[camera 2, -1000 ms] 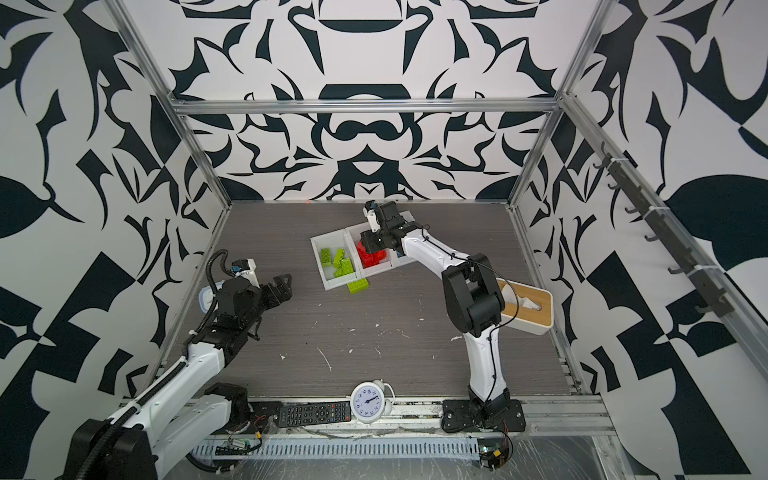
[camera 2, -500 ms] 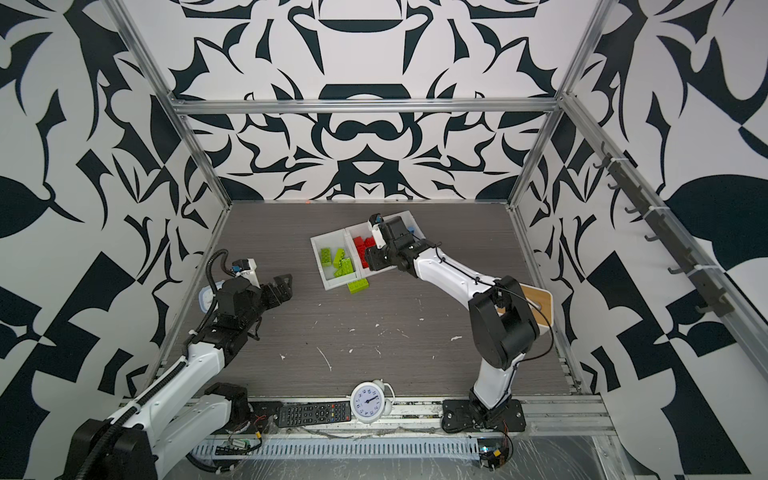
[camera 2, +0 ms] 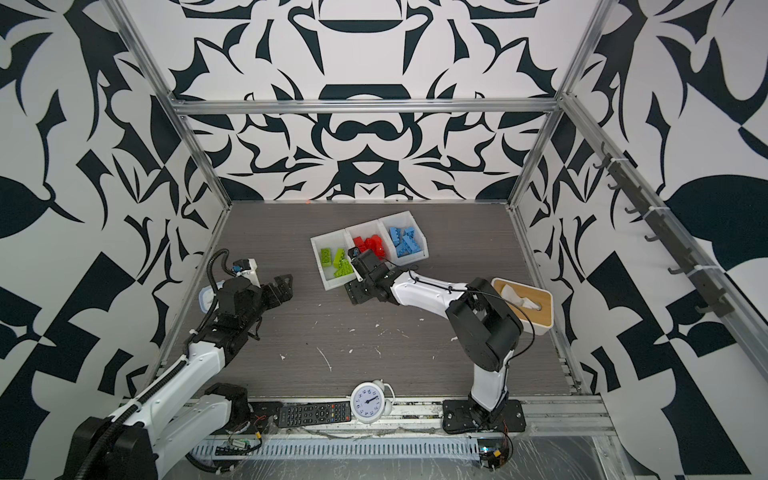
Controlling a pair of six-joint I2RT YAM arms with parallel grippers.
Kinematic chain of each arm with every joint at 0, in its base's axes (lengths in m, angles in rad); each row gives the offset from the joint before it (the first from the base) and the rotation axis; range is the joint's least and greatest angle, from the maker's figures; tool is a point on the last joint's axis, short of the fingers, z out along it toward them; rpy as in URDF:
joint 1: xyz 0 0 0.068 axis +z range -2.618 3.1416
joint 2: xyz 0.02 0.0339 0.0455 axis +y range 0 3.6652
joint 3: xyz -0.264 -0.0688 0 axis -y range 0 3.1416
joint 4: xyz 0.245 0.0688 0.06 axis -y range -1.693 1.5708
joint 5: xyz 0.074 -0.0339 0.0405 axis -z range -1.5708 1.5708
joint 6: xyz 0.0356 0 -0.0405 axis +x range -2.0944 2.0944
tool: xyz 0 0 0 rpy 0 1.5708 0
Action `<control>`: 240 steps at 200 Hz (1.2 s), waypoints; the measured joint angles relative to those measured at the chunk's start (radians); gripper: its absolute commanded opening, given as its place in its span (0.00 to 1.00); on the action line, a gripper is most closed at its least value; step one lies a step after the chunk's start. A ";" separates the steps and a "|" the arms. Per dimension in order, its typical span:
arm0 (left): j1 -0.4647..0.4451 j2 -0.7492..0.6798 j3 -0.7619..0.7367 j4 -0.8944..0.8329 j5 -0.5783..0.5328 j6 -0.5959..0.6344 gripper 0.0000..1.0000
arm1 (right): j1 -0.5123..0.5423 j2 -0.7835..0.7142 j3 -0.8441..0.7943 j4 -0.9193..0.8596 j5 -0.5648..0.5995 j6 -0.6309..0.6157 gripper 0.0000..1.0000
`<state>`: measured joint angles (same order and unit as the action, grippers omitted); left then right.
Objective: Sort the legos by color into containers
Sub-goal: 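Move the right gripper down to the lime-green flat brick beside the bin, then close the right gripper on the lime-green brick and lift it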
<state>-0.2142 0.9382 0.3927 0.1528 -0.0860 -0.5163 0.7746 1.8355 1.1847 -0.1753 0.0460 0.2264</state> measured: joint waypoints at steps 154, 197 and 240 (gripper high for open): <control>0.000 0.000 0.000 0.000 0.001 0.000 1.00 | 0.002 0.182 0.091 0.047 0.082 -0.015 0.88; 0.000 0.000 0.000 0.000 0.001 0.000 1.00 | 0.002 0.192 0.093 0.065 0.098 -0.014 0.79; 0.000 0.001 0.000 0.000 0.000 0.000 1.00 | 0.004 0.196 0.096 0.076 0.106 -0.014 0.64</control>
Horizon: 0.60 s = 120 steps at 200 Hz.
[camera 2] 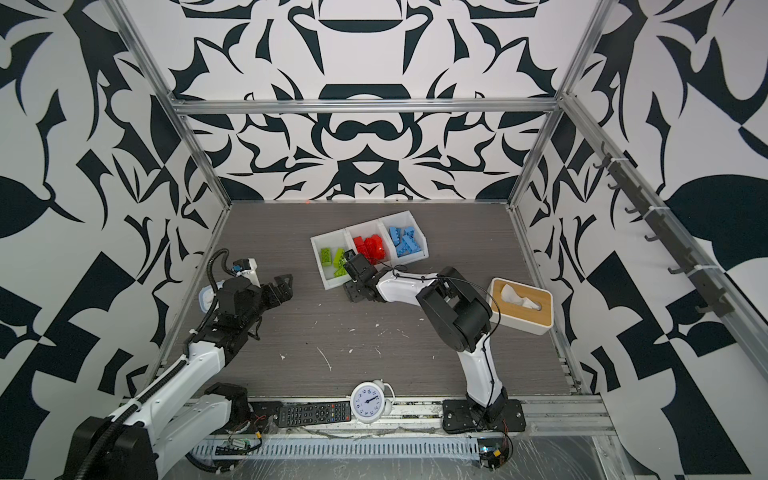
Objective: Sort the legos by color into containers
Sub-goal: 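Close the right gripper on the lime-green brick and lift it, then carry the lime-green brick into the compartment nearest the left arm and release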
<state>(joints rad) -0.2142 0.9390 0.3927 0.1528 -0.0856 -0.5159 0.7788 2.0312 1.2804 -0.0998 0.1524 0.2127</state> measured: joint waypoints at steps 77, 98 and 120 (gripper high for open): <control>0.000 0.001 0.000 0.000 0.000 0.000 1.00 | 0.007 -0.043 -0.050 0.008 0.006 -0.002 0.47; 0.000 -0.002 0.000 0.000 0.000 0.000 1.00 | 0.016 -0.082 -0.071 0.003 0.018 -0.002 0.43; 0.000 -0.003 0.000 0.000 0.000 0.000 1.00 | 0.044 -0.134 -0.080 -0.010 0.043 -0.005 0.37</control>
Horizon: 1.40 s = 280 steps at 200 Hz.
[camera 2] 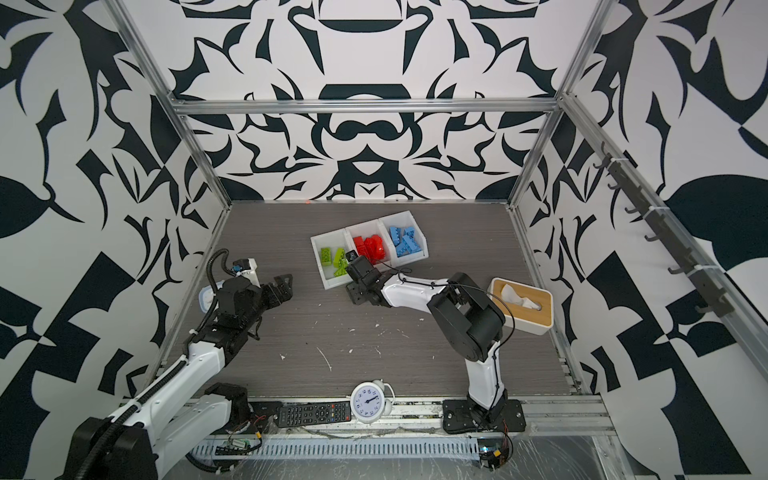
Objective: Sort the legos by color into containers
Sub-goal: 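Carry the lime-green brick into the compartment nearest the left arm and release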
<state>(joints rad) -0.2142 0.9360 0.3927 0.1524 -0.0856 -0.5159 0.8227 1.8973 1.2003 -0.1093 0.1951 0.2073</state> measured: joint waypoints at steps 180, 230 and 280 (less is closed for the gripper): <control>0.000 -0.022 0.000 -0.002 -0.010 0.012 1.00 | 0.020 0.163 0.426 -0.084 0.012 -0.026 0.41; 0.000 -0.038 0.000 -0.010 -0.026 0.019 1.00 | -0.004 0.274 0.533 -0.081 0.024 -0.003 0.65; 0.000 -0.062 0.000 -0.019 -0.054 0.036 1.00 | -0.014 0.298 0.570 -0.080 0.032 0.021 0.89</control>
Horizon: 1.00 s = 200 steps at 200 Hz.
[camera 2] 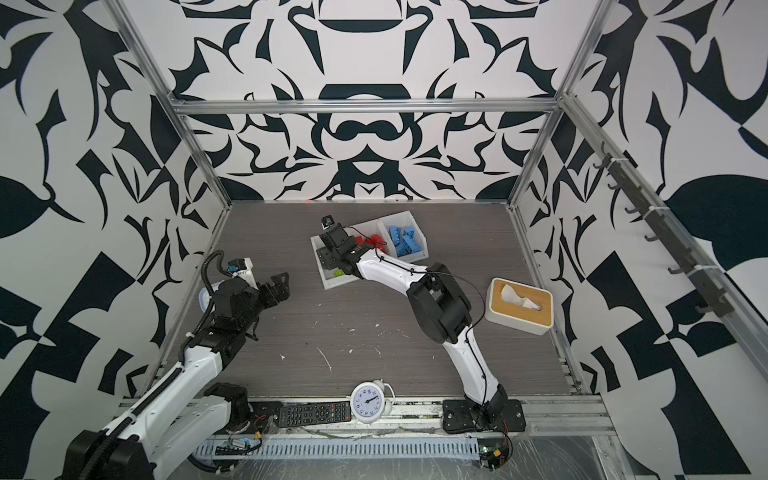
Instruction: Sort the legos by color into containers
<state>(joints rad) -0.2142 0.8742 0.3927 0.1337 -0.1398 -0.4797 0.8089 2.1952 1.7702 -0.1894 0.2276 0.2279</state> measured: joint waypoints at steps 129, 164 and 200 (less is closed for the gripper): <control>0.001 0.113 -0.135 0.390 -0.246 0.389 1.00 | -0.259 -1.052 -0.823 0.164 -0.034 -0.027 1.00; 0.005 0.321 -0.130 0.536 -0.262 0.478 1.00 | -0.473 -1.277 -1.097 0.211 0.093 -0.087 1.00; 0.035 0.527 -0.129 0.724 -0.193 0.518 1.00 | -0.588 -1.217 -1.292 0.303 0.153 -0.100 1.00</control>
<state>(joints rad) -0.1795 1.4014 0.2642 0.8577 -0.3325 0.0383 0.2211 0.9787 0.4782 0.1139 0.3809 0.1276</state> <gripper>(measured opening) 0.997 0.999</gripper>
